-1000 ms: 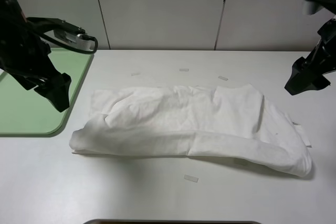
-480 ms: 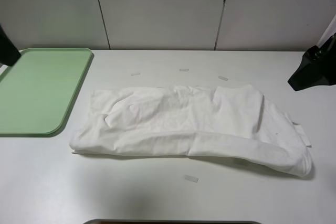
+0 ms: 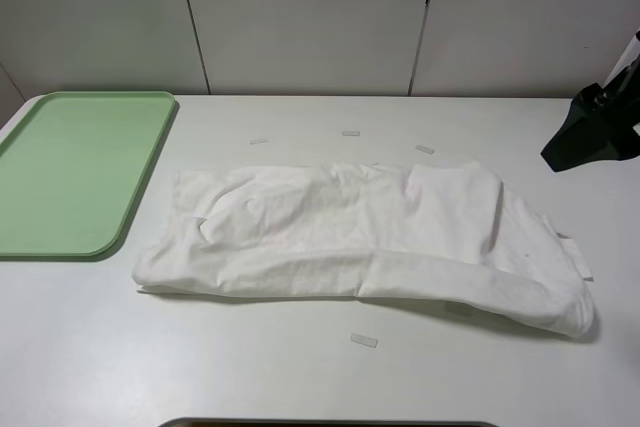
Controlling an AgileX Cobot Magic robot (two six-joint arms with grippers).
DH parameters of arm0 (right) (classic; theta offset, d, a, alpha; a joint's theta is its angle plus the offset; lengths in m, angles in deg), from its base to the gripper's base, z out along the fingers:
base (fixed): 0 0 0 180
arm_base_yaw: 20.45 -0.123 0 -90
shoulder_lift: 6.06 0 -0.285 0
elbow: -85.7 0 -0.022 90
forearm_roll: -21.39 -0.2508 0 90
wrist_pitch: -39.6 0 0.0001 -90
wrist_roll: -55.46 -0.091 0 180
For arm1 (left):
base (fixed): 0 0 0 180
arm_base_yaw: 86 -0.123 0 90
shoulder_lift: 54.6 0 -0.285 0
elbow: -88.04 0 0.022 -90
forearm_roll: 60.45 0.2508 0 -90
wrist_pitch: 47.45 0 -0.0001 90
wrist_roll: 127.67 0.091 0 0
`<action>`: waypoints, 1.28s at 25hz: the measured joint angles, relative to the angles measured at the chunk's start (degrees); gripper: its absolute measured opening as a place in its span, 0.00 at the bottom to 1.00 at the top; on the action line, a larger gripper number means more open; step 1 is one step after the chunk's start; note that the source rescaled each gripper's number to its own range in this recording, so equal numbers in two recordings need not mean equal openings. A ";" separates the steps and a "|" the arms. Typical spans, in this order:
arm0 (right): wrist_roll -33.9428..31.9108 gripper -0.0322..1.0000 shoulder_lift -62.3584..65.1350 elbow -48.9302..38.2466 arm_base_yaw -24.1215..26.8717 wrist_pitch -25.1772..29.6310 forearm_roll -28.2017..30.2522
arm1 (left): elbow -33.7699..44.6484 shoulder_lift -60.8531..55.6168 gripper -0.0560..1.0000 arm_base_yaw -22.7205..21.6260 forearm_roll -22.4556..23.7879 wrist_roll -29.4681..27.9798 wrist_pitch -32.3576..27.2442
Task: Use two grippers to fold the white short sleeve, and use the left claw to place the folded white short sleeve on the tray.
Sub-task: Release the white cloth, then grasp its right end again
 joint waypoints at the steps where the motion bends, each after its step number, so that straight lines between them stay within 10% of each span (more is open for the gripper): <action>1: -0.06 1.00 0.00 0.00 0.00 0.00 0.00 | 1.28 -2.71 0.99 0.00 0.13 -0.13 0.00; 14: -0.12 1.00 0.00 0.00 0.00 -0.33 -0.07 | 18.56 -23.64 0.98 0.00 -7.04 -1.09 1.51; 32: -2.34 1.00 0.00 0.00 0.00 -2.56 -0.67 | 20.66 -23.83 0.98 -0.38 -6.86 -3.51 5.24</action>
